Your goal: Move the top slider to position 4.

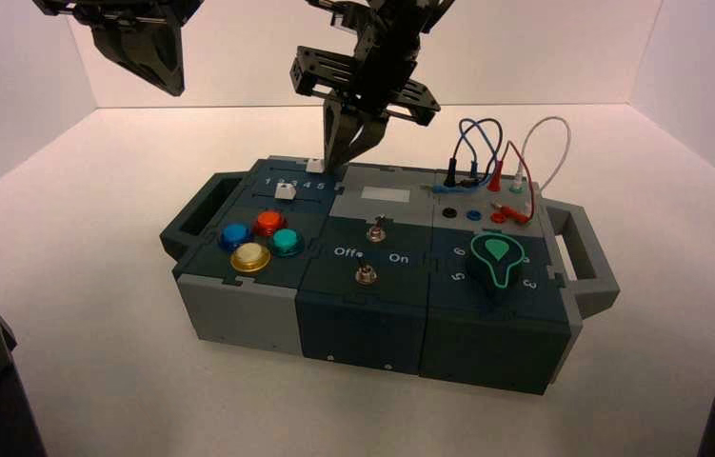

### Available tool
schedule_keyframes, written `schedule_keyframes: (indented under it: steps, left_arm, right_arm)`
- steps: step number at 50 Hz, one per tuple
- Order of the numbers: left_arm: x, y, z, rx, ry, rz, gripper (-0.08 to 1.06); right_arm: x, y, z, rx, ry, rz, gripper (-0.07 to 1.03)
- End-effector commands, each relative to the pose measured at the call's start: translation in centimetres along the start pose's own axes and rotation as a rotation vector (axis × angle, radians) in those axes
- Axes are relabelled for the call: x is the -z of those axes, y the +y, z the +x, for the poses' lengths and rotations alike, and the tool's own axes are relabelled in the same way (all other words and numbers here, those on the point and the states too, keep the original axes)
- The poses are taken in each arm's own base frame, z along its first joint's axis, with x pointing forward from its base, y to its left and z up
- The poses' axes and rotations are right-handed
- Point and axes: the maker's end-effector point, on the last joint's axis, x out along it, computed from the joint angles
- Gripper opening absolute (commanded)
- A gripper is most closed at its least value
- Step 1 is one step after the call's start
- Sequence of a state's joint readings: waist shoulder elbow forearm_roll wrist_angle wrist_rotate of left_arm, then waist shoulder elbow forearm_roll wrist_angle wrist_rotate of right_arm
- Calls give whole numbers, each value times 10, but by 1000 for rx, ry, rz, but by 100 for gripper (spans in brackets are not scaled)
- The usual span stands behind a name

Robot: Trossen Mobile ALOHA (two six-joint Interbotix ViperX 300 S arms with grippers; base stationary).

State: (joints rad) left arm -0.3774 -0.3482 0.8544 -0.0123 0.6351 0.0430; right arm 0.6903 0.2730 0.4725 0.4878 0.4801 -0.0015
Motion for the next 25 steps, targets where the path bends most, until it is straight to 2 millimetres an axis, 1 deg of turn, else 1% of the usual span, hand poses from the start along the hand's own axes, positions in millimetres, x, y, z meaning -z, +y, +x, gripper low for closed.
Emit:
schedule_keyframes:
  steps: [1, 14, 25]
  left_arm:
    - [-14, 0, -7, -1, -38, 11, -3]
    - [-14, 0, -7, -1, -38, 12, -3]
    - [-13, 0, -7, -1, -35, 12, -3]
  right_arm:
    - [-11, 9, -7, -18, -33, -8, -2]
    - [-11, 7, -11, -14, -39, -14, -2]
    - [-13, 6, -26, -7, -68, -48, -2]
